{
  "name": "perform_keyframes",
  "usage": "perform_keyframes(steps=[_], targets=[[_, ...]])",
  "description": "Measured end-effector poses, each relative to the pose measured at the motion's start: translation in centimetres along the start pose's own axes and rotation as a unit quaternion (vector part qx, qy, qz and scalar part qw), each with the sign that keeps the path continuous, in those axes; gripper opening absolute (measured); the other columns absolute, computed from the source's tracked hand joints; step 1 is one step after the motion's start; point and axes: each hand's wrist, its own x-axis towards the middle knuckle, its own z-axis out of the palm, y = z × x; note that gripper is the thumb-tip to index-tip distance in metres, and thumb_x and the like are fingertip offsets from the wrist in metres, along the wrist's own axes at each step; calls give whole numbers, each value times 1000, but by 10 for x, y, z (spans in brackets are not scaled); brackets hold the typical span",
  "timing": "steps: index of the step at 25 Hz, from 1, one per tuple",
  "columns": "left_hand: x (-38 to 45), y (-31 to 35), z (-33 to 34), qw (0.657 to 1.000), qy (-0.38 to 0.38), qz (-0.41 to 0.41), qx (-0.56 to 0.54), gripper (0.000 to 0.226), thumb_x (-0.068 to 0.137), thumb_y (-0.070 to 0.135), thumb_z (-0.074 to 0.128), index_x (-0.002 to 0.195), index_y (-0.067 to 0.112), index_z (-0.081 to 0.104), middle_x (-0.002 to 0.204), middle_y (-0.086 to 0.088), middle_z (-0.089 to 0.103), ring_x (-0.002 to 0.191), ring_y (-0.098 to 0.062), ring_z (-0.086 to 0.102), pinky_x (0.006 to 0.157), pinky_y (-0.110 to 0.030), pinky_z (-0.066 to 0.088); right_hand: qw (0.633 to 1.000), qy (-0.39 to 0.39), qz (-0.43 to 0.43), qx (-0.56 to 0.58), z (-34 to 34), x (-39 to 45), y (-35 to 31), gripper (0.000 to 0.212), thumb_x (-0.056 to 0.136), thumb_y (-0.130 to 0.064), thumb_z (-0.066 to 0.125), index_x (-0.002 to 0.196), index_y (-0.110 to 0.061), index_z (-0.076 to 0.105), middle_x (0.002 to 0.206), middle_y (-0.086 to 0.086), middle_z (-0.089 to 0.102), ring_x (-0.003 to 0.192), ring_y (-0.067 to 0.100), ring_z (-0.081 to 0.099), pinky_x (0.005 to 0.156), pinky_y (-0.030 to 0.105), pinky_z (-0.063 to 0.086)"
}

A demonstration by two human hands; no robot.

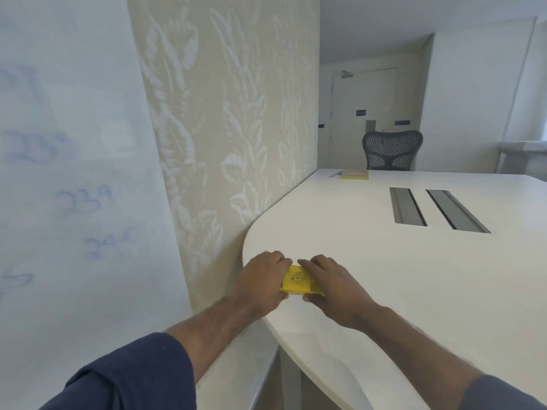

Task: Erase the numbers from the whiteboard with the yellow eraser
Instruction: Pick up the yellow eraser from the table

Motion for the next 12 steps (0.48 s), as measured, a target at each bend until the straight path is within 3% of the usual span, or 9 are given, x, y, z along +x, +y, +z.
perform_keyframes(steps=[3, 7, 12], targets=[[-22, -24, -29, 998, 50, -13, 41, 61, 88, 33, 73, 142, 16, 50, 129, 1, 55, 119, -22, 51, 101, -31, 38, 998, 27, -56, -13, -2, 29, -28, 61, 86, -33, 69, 140, -22, 43, 118, -2, 48, 101, 20, 47, 85, 30, 39], [-59, -62, -69, 981, 140, -26, 128, 65, 67, 31, 89, 123, 10, 65, 107, -4, 65, 96, -27, 63, 88, -40, 55, 990, 81, -115, -15, -4, 71, -81, 58, 78, -27, 71, 132, -19, 50, 110, 0, 51, 93, 23, 50, 78, 31, 41], [-105, -104, -130, 945, 224, -27, 238, 73, 60, 34, 95, 122, 7, 68, 105, -4, 69, 93, -26, 67, 101, -38, 44, 974, 134, -183, 18, -11, 117, -150, 61, 76, -33, 70, 132, -18, 50, 111, 0, 50, 96, 22, 49, 80, 30, 39]])
